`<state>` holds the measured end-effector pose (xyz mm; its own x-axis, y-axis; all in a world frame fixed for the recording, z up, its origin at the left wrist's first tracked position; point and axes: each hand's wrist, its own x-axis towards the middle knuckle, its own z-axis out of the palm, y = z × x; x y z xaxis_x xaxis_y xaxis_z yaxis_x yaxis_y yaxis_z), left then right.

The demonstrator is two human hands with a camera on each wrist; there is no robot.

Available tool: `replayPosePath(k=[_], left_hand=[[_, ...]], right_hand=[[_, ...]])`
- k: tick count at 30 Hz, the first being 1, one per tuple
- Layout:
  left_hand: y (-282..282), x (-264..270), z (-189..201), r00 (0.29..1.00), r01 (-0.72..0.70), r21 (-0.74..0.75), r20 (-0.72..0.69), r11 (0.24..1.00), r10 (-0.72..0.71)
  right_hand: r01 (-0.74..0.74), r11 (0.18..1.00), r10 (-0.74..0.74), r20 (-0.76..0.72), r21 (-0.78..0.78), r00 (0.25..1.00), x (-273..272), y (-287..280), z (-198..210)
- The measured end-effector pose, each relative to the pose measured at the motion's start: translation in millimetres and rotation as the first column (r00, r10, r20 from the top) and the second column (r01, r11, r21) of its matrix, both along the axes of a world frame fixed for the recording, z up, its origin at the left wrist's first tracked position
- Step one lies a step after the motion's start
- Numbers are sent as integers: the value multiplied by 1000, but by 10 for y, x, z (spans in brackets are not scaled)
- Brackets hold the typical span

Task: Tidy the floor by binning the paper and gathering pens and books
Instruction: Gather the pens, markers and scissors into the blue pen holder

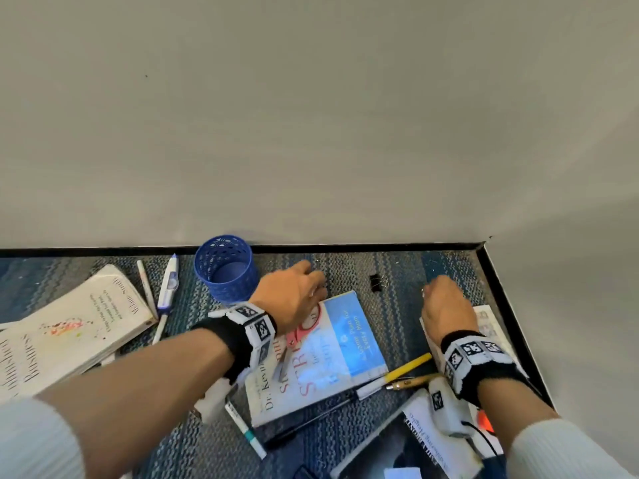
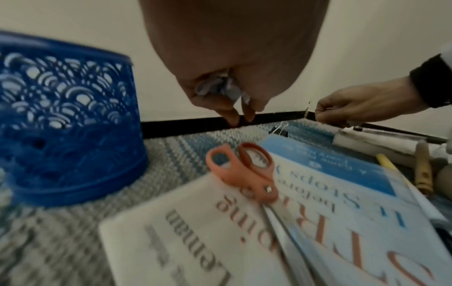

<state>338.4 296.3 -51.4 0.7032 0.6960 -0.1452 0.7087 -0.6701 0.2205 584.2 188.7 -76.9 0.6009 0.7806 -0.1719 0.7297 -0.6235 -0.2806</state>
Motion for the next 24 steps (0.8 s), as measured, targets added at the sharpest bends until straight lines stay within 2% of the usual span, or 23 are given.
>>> replayPosePath(k=[2, 4, 7, 10, 14, 18, 21, 24], left_hand=[[61, -4, 174, 997, 22, -7, 80, 1000, -21], [83, 9, 330, 997, 50, -27, 59, 998, -49], [19, 60, 520, 990, 139, -34, -29, 990, -140], [-153, 94, 684, 985, 166, -59, -44, 984, -168], [-482, 163, 765, 972, 227, -126, -24, 966, -232], [-738, 254, 523, 936, 346, -82, -31, 935, -350], [-1011, 349, 408, 904, 425, 1, -48, 905, -424], [-1416, 423, 470, 838, 545, -18, -26, 838, -545]], right_hand=[[120, 976, -110, -65, 180, 992, 1, -75, 92], [189, 932, -157, -126, 310, 980, -51, -191, 210], [241, 864, -161, -212, 442, 964, -146, -428, 324], [297, 819, -165, -294, 491, 941, -266, -767, 364], [357, 822, -198, -365, 444, 910, -417, -1221, 482], [357, 847, -250, -296, 394, 922, -618, -1627, 448], [269, 935, -225, -199, 233, 954, -849, -2040, 567], [184, 982, -179, -81, 48, 980, -1123, -2414, 838]])
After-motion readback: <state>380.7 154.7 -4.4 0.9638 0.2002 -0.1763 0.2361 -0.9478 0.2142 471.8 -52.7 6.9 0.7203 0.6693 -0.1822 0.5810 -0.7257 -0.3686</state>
